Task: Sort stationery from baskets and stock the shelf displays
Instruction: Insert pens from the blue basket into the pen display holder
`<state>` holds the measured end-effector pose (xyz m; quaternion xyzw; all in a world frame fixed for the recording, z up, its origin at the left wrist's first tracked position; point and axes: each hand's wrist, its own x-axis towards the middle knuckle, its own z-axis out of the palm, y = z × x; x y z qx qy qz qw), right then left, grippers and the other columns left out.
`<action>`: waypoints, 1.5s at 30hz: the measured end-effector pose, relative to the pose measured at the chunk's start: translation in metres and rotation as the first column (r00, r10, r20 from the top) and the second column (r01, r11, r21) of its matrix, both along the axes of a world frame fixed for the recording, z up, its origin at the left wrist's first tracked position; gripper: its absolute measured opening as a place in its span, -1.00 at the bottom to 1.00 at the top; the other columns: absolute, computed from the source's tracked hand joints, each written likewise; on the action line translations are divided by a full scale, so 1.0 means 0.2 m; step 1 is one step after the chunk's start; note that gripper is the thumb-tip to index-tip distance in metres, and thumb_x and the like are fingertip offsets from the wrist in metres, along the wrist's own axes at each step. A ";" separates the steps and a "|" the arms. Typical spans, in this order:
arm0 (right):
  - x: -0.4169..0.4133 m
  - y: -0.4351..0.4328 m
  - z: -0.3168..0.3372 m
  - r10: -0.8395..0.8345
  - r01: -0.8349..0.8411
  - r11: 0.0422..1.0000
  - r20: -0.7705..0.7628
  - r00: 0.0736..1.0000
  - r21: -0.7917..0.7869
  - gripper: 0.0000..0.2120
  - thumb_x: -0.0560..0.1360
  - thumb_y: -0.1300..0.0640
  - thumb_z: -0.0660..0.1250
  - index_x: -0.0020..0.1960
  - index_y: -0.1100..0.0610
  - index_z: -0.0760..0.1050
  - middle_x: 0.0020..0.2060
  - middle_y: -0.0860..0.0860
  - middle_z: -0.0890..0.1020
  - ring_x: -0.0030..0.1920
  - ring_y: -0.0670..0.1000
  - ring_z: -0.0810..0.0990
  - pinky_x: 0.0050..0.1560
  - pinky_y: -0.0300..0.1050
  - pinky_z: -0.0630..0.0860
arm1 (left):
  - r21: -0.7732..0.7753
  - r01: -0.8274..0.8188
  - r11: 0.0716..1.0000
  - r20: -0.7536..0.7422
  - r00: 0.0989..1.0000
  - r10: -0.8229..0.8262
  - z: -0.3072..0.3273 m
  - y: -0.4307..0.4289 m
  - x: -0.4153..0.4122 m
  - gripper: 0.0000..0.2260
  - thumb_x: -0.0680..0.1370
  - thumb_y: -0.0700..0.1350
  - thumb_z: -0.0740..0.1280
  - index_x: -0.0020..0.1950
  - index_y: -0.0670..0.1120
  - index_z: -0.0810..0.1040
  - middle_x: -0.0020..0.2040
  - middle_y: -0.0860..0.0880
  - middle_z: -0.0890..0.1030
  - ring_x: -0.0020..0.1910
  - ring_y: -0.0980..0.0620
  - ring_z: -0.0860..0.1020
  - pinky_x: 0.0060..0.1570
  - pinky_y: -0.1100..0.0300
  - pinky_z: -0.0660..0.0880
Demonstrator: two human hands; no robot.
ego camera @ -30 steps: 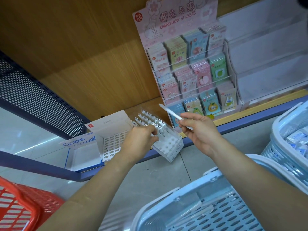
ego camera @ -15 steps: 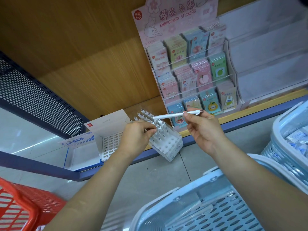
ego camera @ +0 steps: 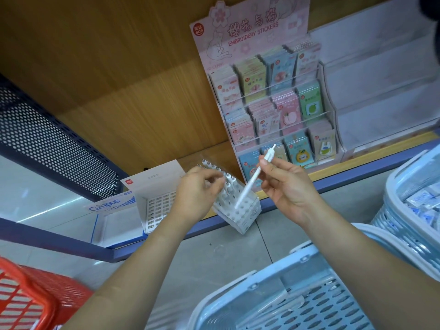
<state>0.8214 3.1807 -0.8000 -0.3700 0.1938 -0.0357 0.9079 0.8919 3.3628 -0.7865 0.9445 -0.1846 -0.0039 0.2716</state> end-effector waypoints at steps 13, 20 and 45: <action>-0.03 0.03 -0.01 0.195 -0.132 0.644 -0.005 0.981 -0.754 -0.75 0.32 0.11 0.56 -0.04 0.05 0.61 -0.18 0.01 0.65 -0.15 -0.04 0.61 -0.01 -0.17 0.59 | -0.184 0.024 0.983 -0.158 0.986 -0.053 0.36 -0.03 -0.06 -0.90 0.42 -0.08 0.54 -0.22 -0.08 0.68 -0.37 -0.03 0.66 -0.36 0.00 0.64 -0.21 0.02 0.64; 0.01 -0.01 -0.13 0.143 -0.377 0.476 -0.354 0.924 -0.794 -0.68 0.54 0.15 0.36 0.28 0.12 0.52 0.09 0.04 0.61 0.07 0.03 0.57 0.19 0.05 0.52 | 0.055 -0.012 0.998 -0.005 1.000 0.012 0.23 0.10 -0.04 -0.89 0.45 -0.01 0.51 -0.13 -0.03 0.71 -0.33 0.13 0.62 -0.29 0.13 0.60 -0.19 0.19 0.55; 0.00 0.02 -0.05 0.352 -0.513 0.773 -0.420 0.836 -0.373 -0.67 0.59 -0.11 0.26 0.31 -0.06 0.35 0.23 0.00 0.49 0.11 0.21 0.60 0.10 0.09 0.59 | 0.027 0.032 0.999 0.068 0.997 -0.033 0.07 0.11 -0.06 -0.88 0.47 -0.05 0.49 -0.07 -0.08 0.72 -0.17 0.04 0.68 -0.18 0.10 0.57 -0.10 0.23 0.50</action>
